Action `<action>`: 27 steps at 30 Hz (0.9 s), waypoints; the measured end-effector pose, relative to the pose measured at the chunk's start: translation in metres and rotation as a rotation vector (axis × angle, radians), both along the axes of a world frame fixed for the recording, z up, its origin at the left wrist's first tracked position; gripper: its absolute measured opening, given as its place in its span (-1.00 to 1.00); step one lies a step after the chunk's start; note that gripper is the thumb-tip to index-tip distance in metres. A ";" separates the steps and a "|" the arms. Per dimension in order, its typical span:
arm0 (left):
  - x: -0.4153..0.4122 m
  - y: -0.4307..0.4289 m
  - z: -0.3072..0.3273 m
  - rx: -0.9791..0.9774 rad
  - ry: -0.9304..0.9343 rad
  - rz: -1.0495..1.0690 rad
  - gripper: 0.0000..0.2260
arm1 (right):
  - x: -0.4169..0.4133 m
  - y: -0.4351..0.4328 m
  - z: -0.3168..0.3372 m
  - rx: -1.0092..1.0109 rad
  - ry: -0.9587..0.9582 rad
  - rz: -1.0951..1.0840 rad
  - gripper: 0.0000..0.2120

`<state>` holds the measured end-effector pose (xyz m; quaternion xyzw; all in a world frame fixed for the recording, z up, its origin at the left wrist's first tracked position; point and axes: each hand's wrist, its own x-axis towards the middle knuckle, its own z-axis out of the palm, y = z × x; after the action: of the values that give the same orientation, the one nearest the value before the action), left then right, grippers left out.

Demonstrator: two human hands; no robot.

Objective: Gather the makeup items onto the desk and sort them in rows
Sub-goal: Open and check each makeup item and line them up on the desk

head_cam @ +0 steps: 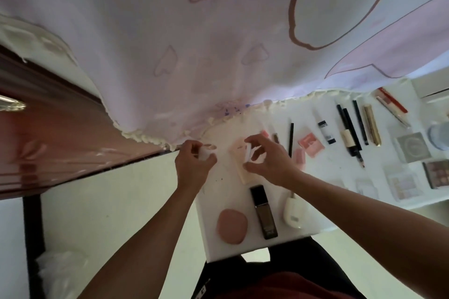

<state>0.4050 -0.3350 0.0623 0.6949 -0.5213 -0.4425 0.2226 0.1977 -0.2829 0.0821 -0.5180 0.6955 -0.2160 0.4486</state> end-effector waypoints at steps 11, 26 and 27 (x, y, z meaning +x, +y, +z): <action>0.012 -0.005 -0.014 -0.100 -0.322 -0.281 -0.59 | 0.023 -0.001 -0.003 0.035 0.231 0.193 -0.45; 0.100 0.062 0.001 0.055 -0.258 -0.212 -0.71 | 0.097 -0.012 -0.024 0.049 0.441 0.333 -0.45; 0.104 0.065 0.001 0.072 -0.256 -0.213 -0.72 | 0.097 -0.013 -0.024 0.049 0.460 0.319 -0.45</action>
<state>0.5088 -0.2697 0.0637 0.6940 -0.5997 -0.3899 0.0813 0.2944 -0.2957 0.0578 -0.6455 0.6937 -0.0025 0.3195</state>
